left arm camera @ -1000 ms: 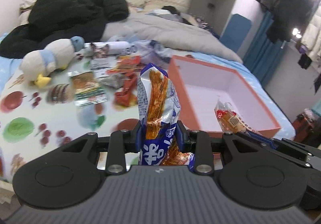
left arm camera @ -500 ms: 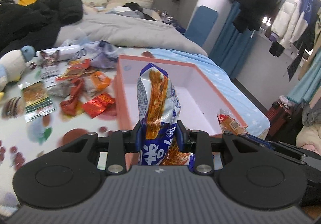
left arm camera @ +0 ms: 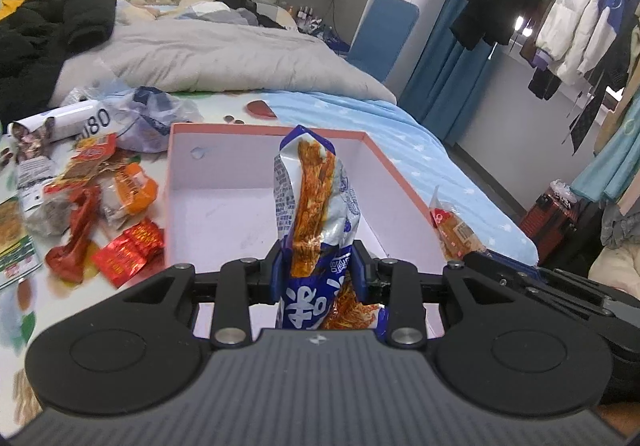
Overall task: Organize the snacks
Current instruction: 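Carry both packets over the pink box and open both grippers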
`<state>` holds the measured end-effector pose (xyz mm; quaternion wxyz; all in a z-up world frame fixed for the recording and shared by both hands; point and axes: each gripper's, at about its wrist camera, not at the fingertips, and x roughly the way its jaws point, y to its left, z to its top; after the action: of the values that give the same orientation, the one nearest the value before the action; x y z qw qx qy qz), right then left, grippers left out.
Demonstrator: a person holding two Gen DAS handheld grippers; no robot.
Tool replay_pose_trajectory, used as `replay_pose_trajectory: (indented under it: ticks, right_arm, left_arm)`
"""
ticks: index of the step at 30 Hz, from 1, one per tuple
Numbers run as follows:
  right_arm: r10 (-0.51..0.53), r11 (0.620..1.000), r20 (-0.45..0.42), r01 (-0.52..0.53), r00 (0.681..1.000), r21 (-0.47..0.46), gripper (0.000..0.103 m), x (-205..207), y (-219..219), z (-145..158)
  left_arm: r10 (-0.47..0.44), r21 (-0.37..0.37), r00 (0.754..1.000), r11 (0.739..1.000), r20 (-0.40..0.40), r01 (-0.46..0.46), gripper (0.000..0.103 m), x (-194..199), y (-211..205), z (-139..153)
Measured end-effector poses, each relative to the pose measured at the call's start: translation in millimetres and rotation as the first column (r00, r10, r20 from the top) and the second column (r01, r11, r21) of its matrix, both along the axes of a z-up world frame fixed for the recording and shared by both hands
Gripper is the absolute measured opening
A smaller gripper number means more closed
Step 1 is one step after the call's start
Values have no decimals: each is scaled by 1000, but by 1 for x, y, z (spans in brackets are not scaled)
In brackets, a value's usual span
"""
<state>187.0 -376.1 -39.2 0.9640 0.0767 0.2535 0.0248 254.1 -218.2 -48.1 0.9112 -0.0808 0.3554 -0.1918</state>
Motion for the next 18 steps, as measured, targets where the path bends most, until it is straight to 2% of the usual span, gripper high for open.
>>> replay_pose_trajectory:
  ticks: [14, 18]
  right_arm:
    - [1, 1000, -113, 1, 994, 17, 17, 81, -25, -47]
    - [11, 1000, -154, -6, 988, 29, 17, 96, -27, -64]
  left_arm:
    - [-22, 54, 995, 998, -99, 28, 38, 93, -24, -54]
    - [-21, 25, 992, 999, -124, 25, 39, 108, -20, -66]
